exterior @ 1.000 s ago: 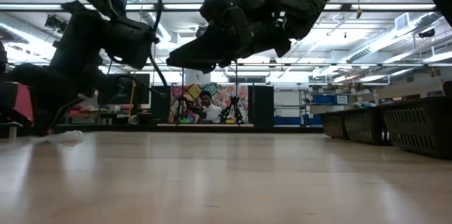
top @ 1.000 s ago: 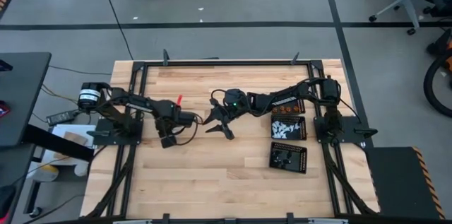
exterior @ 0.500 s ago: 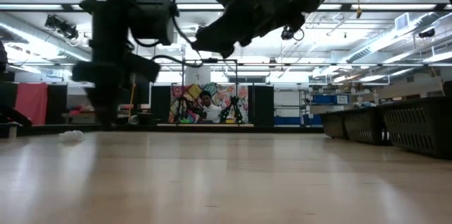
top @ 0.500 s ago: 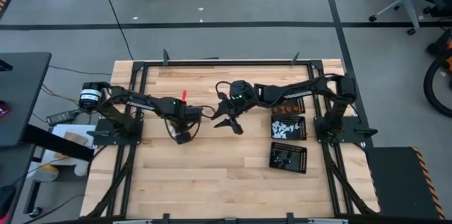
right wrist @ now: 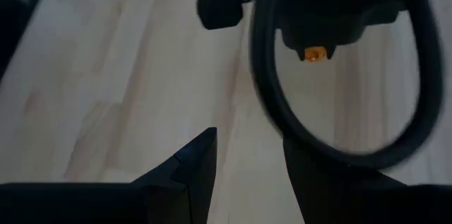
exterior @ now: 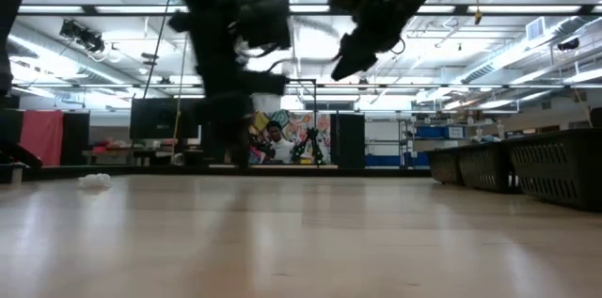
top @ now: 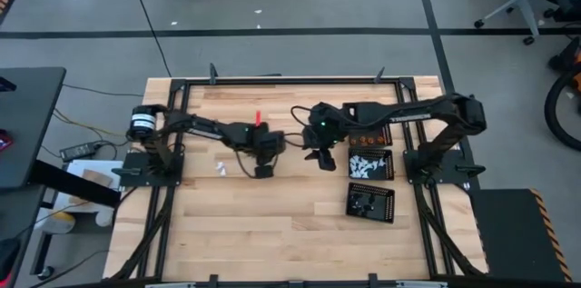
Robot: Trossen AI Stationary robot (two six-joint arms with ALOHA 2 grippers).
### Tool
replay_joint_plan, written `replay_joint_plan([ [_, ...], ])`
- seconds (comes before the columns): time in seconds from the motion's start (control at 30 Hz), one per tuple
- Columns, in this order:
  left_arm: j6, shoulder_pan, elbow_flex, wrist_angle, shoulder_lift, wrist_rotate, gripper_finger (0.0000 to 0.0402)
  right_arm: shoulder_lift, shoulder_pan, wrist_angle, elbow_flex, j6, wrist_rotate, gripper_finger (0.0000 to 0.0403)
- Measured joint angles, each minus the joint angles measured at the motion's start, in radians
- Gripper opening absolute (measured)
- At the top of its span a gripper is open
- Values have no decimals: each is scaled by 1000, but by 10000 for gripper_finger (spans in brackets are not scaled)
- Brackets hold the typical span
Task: Sort Halloween decoration
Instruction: Put the orange pumpkin toy into the top black bin
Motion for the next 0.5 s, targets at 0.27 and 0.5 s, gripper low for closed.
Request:
replay_joint_plan([
  [0.27, 199, 29, 207, 101, 128, -48, 76, -140, 45, -81, -76, 87, 141, 169],
  [0.5, 346, 45, 389, 203, 275, -47, 76, -311, 68, -142, -184, 210, 280, 169],
])
